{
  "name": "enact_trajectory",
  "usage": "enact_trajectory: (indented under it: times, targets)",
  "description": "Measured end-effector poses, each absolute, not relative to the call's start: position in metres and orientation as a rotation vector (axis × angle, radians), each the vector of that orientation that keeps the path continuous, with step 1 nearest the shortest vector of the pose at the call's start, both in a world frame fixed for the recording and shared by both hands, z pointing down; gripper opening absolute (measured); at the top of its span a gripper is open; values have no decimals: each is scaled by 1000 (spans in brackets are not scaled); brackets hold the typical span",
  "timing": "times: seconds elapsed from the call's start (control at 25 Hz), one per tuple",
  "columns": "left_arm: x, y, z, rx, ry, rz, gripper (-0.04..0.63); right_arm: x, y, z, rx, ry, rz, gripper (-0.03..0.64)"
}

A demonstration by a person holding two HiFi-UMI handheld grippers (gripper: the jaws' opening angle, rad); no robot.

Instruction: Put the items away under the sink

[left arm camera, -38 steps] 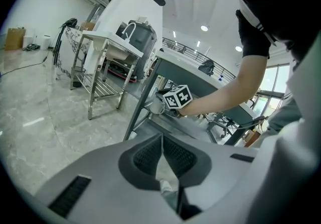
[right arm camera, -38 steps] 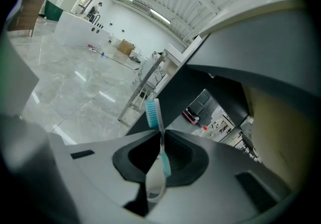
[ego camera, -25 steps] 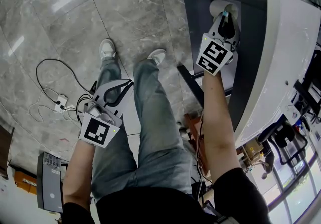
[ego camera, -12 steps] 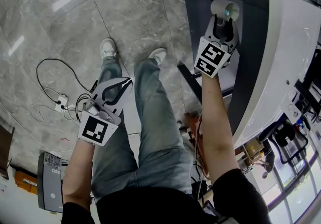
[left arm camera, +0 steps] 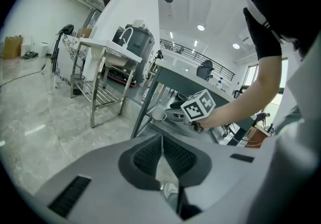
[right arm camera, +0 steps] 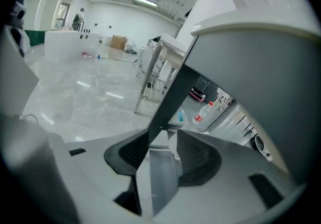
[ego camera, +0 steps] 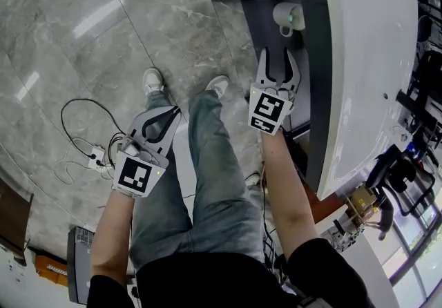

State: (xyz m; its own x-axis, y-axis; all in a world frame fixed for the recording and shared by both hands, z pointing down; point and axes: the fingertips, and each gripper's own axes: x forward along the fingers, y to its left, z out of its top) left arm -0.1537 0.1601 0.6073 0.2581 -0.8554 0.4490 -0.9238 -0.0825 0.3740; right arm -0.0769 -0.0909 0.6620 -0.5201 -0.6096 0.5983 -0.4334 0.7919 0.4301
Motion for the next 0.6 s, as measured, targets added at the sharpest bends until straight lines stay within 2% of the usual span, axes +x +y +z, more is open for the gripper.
enact_trajectory:
  times: [0.36,0.6]
  targets:
    - [-177,134,513,2089,-1613,248,31,-81,-20,541,791,-2388,-87,83]
    - [-181,118,457,2133,-1576,334,31,-67,-9,451,885,-2446,-15,61]
